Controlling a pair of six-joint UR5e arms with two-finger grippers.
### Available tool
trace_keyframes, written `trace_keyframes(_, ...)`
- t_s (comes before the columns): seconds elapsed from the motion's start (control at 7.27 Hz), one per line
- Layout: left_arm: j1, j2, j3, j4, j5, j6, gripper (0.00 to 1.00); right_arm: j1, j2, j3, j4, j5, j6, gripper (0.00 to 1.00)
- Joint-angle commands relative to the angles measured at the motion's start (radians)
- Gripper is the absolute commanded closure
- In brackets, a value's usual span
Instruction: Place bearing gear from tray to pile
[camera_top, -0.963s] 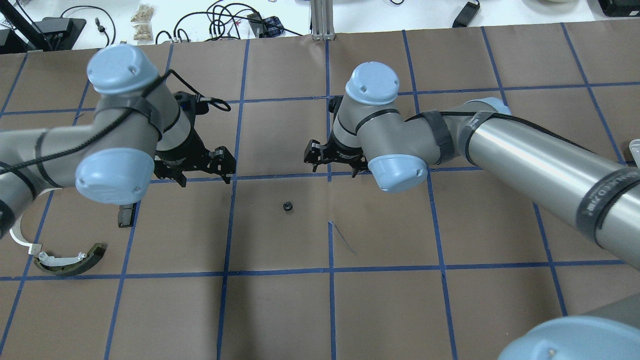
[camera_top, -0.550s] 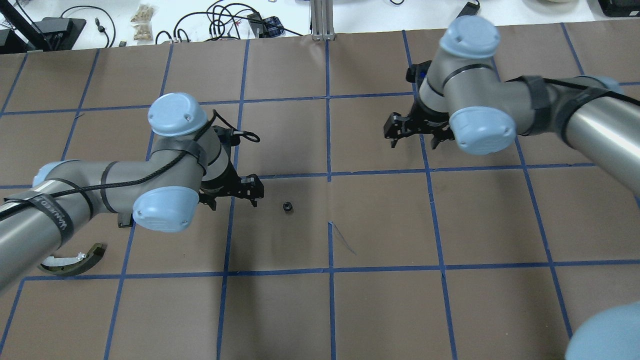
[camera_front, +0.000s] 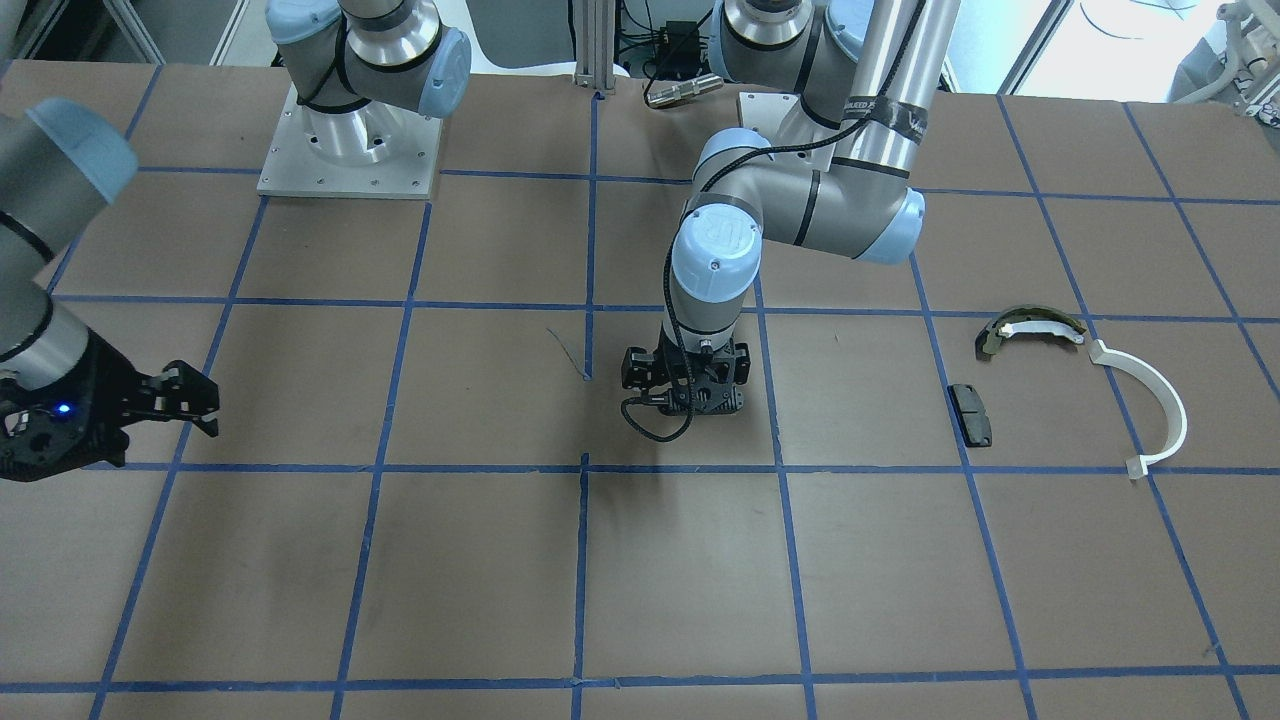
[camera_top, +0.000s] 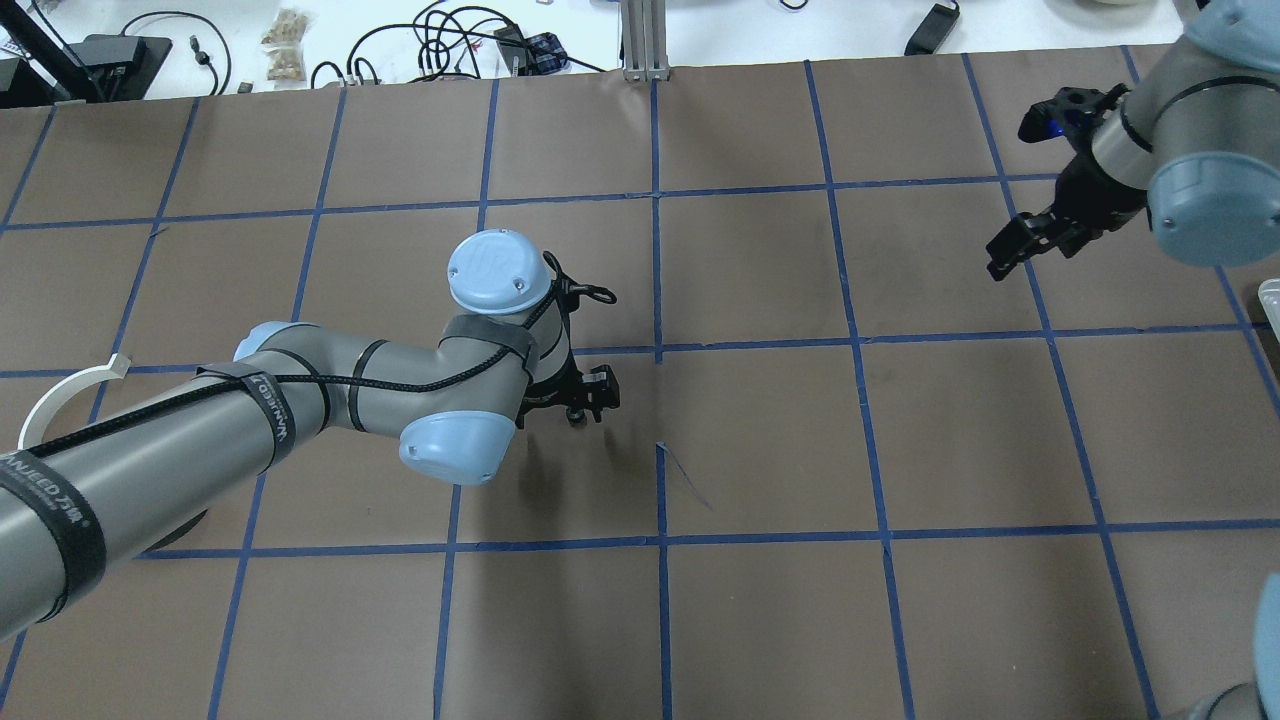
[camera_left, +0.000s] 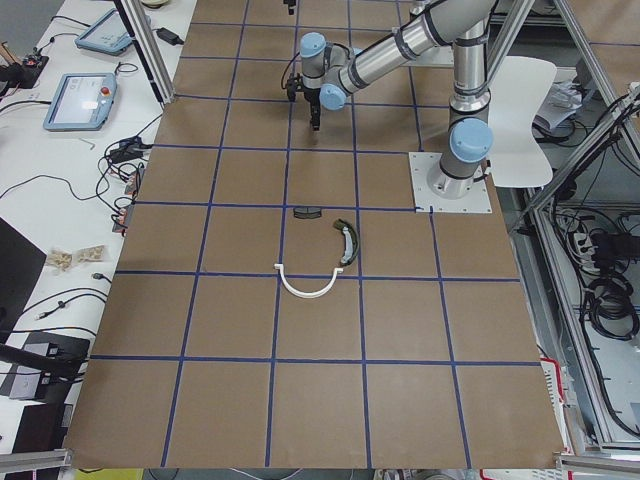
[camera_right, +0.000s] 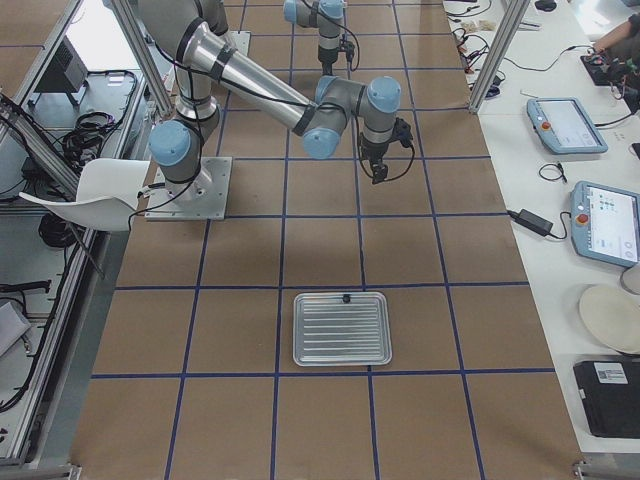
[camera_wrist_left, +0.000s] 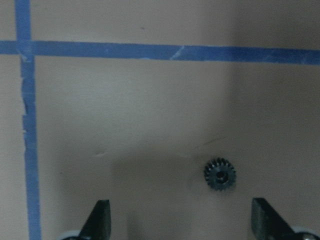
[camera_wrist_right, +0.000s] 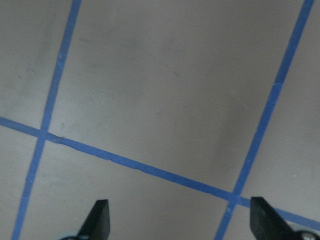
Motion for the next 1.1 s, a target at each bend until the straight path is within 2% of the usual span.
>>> trace_keyframes(0.0,-0.006,-0.031,0.003,0.052,0.0,-0.001,0.07,-0.141,0.003,-0.016,-0.001,-0.001,-0.392,0.0)
trace_keyframes(0.14,-0.006,-0.036,0.003,0.056,0.0,-0.003,0.23,-0.216,0.01,-0.022,-0.003,0.0,-0.565,0.0)
trace_keyframes(0.28,-0.008,-0.036,0.003,0.064,0.0,-0.003,0.61,-0.276,0.015,-0.021,-0.003,0.002,-0.682,0.01)
trace_keyframes(0.41,-0.009,-0.036,0.002,0.064,0.0,-0.003,0.9,-0.319,0.017,-0.019,-0.003,0.0,-0.817,0.05)
trace_keyframes(0.55,-0.009,-0.036,0.001,0.065,0.0,-0.003,1.0,-0.365,0.023,-0.021,-0.003,0.002,-0.931,0.05)
trace_keyframes(0.83,-0.006,-0.025,0.005,0.065,0.006,0.011,1.0,-0.46,0.084,-0.031,-0.003,0.008,-1.159,0.05)
trace_keyframes(0.96,0.009,-0.015,0.044,0.056,0.015,0.014,1.0,-0.491,0.118,-0.069,-0.003,0.002,-1.247,0.05)
